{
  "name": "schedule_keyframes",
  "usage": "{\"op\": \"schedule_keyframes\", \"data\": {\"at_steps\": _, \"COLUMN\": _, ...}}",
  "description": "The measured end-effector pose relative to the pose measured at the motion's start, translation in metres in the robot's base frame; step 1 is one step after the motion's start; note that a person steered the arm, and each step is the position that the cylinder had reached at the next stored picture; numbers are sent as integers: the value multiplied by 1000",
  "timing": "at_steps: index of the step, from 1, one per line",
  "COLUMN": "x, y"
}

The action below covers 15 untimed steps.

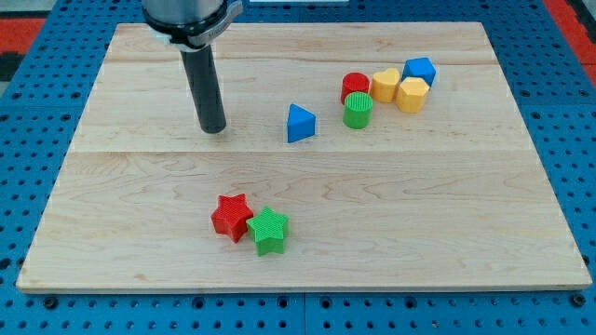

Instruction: Move the blue triangle right side of the green star

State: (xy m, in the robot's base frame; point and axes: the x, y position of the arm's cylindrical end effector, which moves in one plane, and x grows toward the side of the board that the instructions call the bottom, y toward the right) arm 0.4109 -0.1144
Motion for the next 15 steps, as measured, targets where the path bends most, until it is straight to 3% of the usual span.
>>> {"op": "schedule_keyframes", "data": {"at_steps": 1, "x": 3, "y": 4}}
{"op": "schedule_keyframes", "data": {"at_steps": 2, "x": 77, "y": 9}}
{"op": "schedule_keyframes", "data": {"at_steps": 3, "x": 91, "y": 66}}
{"op": "schedule_keyframes", "data": {"at_steps": 4, "x": 61, "y": 119}}
{"op": "schedule_keyframes", "data": {"at_steps": 5, "x": 10, "y": 119}}
{"op": "schedule_keyframes", "data": {"at_steps": 8, "x": -80, "y": 154}}
{"op": "schedule_keyframes", "data": {"at_steps": 9, "x": -96, "y": 109}}
{"op": "schedule_keyframes", "data": {"at_steps": 13, "x": -59, "y": 110}}
{"op": "schedule_keyframes", "data": {"at_steps": 15, "x": -91, "y": 119}}
